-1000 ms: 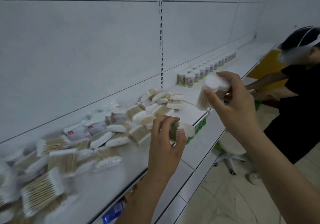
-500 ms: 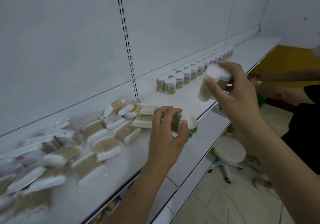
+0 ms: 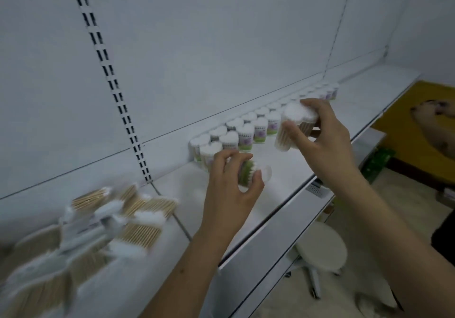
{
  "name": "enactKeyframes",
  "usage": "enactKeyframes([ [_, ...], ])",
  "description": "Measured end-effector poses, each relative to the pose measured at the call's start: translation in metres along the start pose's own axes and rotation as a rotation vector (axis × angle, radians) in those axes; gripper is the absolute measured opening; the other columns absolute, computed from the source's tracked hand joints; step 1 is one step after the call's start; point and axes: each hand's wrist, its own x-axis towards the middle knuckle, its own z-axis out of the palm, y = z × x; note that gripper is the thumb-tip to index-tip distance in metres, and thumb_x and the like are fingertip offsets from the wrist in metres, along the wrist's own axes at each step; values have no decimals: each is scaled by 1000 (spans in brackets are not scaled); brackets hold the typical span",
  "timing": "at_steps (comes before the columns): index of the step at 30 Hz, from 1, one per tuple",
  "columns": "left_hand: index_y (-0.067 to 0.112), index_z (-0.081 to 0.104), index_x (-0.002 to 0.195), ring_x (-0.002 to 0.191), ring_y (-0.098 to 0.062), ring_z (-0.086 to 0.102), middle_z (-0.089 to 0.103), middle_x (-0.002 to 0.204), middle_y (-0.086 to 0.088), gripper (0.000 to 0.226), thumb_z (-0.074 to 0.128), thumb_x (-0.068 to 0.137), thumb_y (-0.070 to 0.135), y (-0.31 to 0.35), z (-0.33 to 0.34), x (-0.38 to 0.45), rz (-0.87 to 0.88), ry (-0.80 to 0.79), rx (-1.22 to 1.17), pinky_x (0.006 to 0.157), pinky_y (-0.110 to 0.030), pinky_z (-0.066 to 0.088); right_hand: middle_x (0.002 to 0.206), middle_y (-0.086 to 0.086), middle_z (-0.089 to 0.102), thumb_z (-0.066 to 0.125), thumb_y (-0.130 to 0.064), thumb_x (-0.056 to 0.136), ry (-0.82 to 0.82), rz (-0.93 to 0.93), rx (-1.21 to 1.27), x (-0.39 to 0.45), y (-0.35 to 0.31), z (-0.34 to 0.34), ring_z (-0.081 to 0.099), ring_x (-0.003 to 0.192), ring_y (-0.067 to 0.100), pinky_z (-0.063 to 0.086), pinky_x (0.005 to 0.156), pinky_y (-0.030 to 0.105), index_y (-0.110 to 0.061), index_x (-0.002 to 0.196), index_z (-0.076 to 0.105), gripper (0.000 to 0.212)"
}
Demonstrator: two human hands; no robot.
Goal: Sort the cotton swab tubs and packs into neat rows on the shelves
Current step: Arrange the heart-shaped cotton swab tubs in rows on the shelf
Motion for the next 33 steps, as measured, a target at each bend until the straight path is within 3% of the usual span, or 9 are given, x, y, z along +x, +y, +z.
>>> enactKeyframes([
  [6, 27, 62, 119, 113, -4, 51, 41, 125, 12, 38, 58, 85, 44, -9, 52, 24, -99, 34, 99, 92, -7, 41, 98, -13, 62, 63, -56, 87, -137, -50, 61, 54, 63, -1, 60, 89, 1, 53, 82, 25, -30, 131, 49, 54],
  [9, 26, 63, 120, 112, -4, 50, 41, 125, 11, 35, 67, 86, 35, -12, 70, 31, -149, 78, 164, 91, -3, 36, 100, -12, 63, 64, -55, 87, -203, -62, 100, 76, 89, 2, 61, 90, 5, 53, 84, 30, -31, 130, 49, 52],
  [11, 26, 63, 120, 112, -3, 50, 40, 128, 10, 36, 71, 85, 32, -14, 75, 32, -193, 100, 201, 92, -3, 34, 103, -14, 62, 65, -54, 87, -246, -61, 136, 84, 104, 8, 60, 93, 5, 53, 85, 30, -31, 130, 49, 51],
  [15, 25, 60, 125, 117, 7, 47, 37, 133, 7, 51, 82, 78, 27, -12, 73, 25, -274, 158, 231, 93, -2, 36, 110, -23, 59, 67, -48, 87, -357, -55, 218, 84, 121, 28, 59, 98, -2, 48, 83, 17, -32, 127, 50, 46],
  [19, 27, 36, 148, 122, 23, 33, 29, 139, 12, 93, 89, 71, 32, -21, 56, 12, -332, 124, 328, 94, 6, 29, 115, -20, 59, 70, -49, 85, -477, -35, 261, 68, 133, 53, 58, 103, 1, 50, 89, 26, -33, 128, 50, 50],
  [23, 13, 43, 146, 123, 30, 23, 26, 143, 11, 93, 90, 69, 34, -34, 37, 1, -353, 82, 435, 96, 7, 23, 111, -22, 58, 73, -46, 83, -550, -18, 270, 53, 132, 77, 55, 101, -6, 49, 88, 24, -32, 123, 51, 48],
  [28, 31, 41, 142, 126, 20, 28, 27, 139, 14, 85, 88, 72, 30, -39, 28, -8, -379, 80, 393, 97, 4, 26, 107, -14, 60, 76, -48, 79, -590, -9, 236, 45, 131, 98, 56, 95, -2, 46, 79, 20, -28, 118, 50, 51],
  [30, 45, 34, 134, 129, 6, 36, 31, 137, 16, 82, 86, 74, 25, -40, 27, -11, -381, 91, 345, 101, -5, 34, 99, -11, 59, 79, -50, 75, -573, 5, 194, 42, 130, 104, 57, 87, 0, 43, 69, 17, -27, 111, 47, 53],
  [33, 46, 34, 130, 125, -6, 48, 36, 135, 14, 79, 82, 77, 11, -43, 25, -15, -365, 132, 269, 101, -20, 46, 92, -7, 57, 82, -53, 69, -503, 32, 158, 36, 131, 113, 57, 81, 11, 46, 64, 25, -25, 102, 44, 57],
])
